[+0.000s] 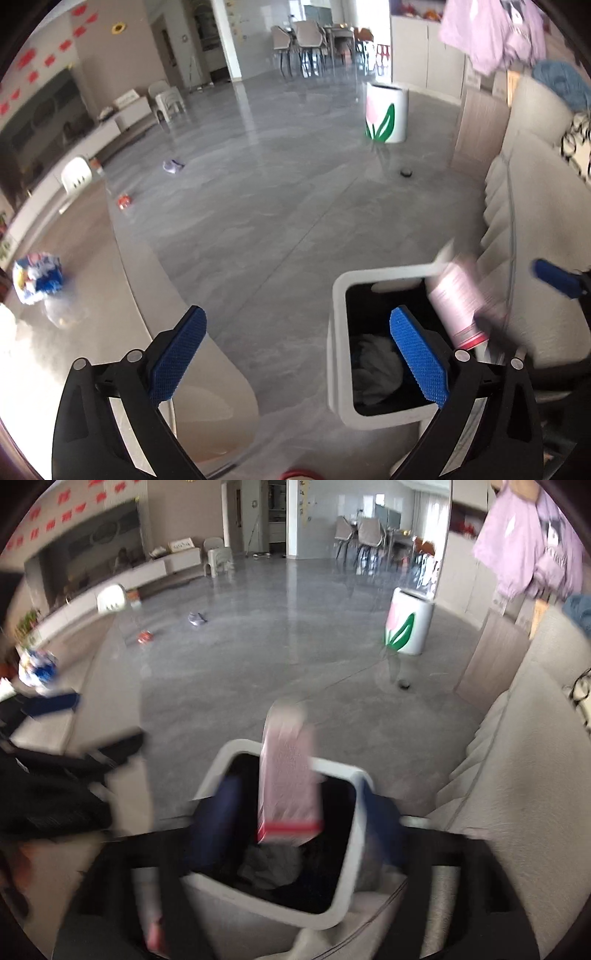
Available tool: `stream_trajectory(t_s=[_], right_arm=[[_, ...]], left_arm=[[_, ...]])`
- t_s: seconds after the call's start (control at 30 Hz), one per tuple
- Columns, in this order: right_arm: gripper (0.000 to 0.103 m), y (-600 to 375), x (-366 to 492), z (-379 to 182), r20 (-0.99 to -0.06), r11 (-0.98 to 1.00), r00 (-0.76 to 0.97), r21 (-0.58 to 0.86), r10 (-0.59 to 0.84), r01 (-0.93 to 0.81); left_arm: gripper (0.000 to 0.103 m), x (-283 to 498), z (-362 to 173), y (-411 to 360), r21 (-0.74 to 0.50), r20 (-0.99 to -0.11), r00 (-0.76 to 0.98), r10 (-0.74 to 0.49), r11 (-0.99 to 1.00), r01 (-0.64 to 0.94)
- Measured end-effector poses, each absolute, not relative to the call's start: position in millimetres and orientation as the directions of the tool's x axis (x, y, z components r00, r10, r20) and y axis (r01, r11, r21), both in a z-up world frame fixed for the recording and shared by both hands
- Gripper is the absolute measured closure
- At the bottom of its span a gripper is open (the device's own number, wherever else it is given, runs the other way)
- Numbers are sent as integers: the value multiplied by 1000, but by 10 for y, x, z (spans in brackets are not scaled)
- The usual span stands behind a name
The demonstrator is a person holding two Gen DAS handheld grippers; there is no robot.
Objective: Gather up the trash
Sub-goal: 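Open the left tool over the bin while the right tool releases the carton, then return both open tools to the table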
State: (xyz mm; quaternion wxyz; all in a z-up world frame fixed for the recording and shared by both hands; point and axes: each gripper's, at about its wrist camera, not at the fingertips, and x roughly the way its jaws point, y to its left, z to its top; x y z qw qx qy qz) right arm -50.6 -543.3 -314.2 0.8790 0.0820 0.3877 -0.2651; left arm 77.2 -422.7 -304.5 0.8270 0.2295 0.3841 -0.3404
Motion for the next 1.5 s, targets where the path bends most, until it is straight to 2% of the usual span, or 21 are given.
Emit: stream_trajectory(t_s=[0.07, 0.23, 0.77, 1.27, 1.5], right_arm=[[4, -5410, -503, -3127, -714, 842, 554, -93, -429, 532], [4, -5414, -570, -2946, -681, 848, 604, -46, -414, 528], [4, -4839, -291, -2246, -566, 889, 718, -58, -404, 454], [4, -3943, 503, -1861, -502, 964, 827, -64, -254, 257], [4, -3623, 845, -1790, -493, 984, 858, 18, -146, 178]], left_arm=[[5, 856, -3010, -4144, 86, -791, 468, -393, 686, 722], [5, 950, -2932, -3971, 39, -785, 467, -408, 719, 694], [5, 1108, -2291, -3200, -11, -698, 572, -431, 805, 593], [5, 1547, -1929, -2076, -25, -650, 679, -341, 903, 429], [5, 1759, -1888, -1555, -37, -651, 704, -285, 937, 346]])
